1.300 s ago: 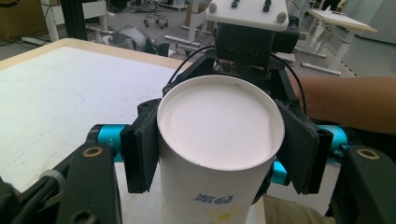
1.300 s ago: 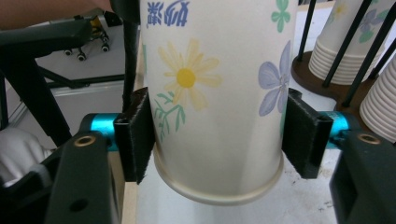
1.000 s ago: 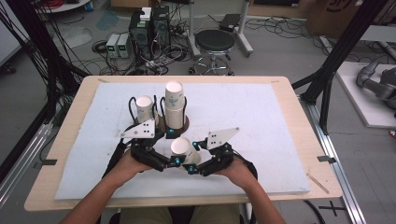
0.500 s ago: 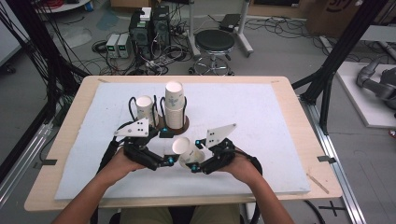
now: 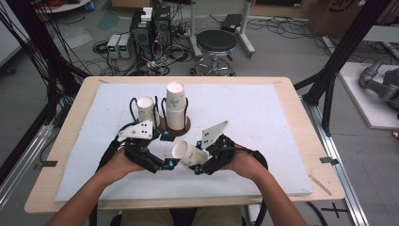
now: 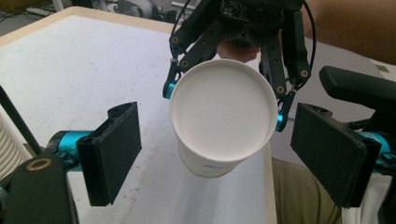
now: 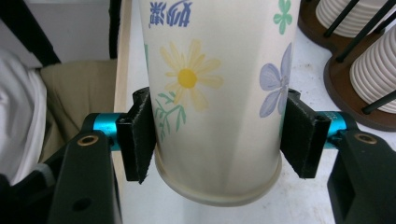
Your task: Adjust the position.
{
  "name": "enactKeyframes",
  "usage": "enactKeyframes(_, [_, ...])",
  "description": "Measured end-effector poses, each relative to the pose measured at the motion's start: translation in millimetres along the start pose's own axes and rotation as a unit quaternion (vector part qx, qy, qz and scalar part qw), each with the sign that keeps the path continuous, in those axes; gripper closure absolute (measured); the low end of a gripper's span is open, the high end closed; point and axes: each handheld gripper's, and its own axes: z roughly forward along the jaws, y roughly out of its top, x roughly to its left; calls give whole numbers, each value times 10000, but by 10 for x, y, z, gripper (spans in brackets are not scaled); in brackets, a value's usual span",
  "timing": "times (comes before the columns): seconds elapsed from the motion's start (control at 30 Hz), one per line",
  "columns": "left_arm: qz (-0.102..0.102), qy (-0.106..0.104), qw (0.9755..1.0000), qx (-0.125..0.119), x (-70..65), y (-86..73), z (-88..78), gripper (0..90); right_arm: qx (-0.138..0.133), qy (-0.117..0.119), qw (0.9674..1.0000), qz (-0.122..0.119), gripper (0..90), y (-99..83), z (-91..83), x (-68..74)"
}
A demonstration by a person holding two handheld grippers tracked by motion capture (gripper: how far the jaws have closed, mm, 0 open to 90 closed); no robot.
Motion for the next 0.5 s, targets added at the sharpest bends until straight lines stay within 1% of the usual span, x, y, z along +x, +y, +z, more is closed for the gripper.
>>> enactKeyframes(0.03, [9, -9, 10000, 18, 1, 1, 4, 161, 113, -19, 9999, -34, 364, 24, -6, 1])
enactKeyframes(0.13, [53, -40, 9999, 102, 7, 5, 20, 162, 258, -16, 9996, -115, 364, 66, -14, -9])
enactKeyframes(0.23, [70, -48, 9998, 170, 8, 7, 34, 164, 479, -30, 9986, -221, 364, 117, -24, -12])
enactKeyframes(0.33, [102, -69, 9996, 266, 8, 10, 48, 165, 575, -24, 9979, -288, 363, 157, -32, -22])
enactKeyframes(0.5, [102, -84, 9994, 331, 9, 13, 70, 170, 831, 33, 9958, -389, 363, 233, -35, -23])
